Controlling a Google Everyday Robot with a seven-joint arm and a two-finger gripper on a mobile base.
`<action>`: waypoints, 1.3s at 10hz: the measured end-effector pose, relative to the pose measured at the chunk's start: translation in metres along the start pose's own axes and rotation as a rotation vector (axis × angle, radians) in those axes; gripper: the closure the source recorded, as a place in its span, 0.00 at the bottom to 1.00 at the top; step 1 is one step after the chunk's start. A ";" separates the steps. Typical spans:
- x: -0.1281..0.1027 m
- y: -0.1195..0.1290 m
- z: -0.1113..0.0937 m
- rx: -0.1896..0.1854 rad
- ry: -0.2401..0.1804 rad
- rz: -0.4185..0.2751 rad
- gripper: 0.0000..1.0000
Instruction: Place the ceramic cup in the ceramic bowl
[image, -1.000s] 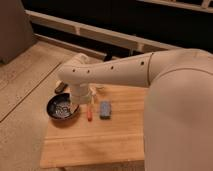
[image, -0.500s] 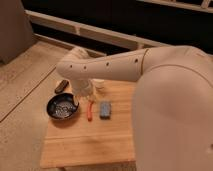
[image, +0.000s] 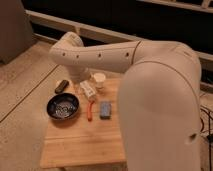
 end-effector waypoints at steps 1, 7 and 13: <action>-0.003 -0.001 -0.004 -0.001 -0.011 -0.014 0.35; -0.024 -0.035 0.014 0.103 -0.023 -0.082 0.35; -0.071 -0.039 0.034 -0.163 -0.216 -0.234 0.35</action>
